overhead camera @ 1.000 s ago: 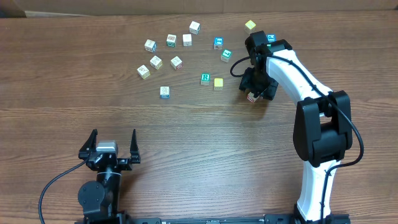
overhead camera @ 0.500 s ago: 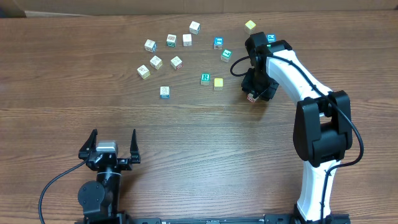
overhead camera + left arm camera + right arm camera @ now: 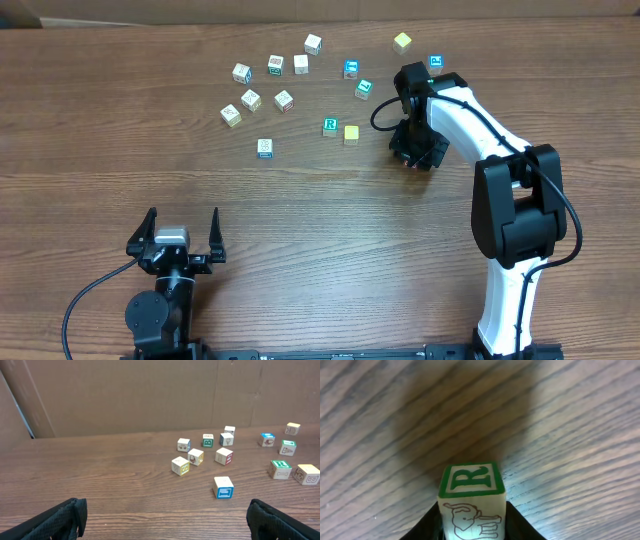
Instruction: Form a tower
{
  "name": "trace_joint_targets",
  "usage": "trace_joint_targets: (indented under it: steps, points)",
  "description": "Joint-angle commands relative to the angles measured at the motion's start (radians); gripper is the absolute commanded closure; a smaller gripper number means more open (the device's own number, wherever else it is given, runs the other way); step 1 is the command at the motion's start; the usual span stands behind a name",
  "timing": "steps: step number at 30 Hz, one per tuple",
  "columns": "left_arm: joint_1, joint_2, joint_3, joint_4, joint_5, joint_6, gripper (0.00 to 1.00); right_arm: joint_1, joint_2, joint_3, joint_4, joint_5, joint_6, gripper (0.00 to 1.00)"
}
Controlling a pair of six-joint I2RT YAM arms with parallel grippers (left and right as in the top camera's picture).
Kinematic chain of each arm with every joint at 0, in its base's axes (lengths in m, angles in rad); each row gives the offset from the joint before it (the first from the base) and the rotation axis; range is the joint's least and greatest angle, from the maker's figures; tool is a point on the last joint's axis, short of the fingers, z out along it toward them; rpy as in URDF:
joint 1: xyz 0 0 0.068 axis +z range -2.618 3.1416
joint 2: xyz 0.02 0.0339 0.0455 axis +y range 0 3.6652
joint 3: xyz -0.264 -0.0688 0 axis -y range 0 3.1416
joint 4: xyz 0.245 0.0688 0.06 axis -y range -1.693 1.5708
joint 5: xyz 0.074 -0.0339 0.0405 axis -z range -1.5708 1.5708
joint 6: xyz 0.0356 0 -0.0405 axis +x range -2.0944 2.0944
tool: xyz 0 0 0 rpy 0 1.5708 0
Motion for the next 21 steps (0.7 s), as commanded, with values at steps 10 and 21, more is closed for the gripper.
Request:
trace_joint_targets:
  steps: [10,21]
  points:
    - [-0.007,-0.009,-0.003,-0.003,-0.003,-0.01,0.0,-0.003,-0.008,-0.005,0.026,0.014,-0.146,0.46]
    - [-0.007,-0.009,-0.003,-0.003,-0.003,-0.01,0.0,-0.002,-0.008,-0.005,0.04,0.01,-0.355,0.69]
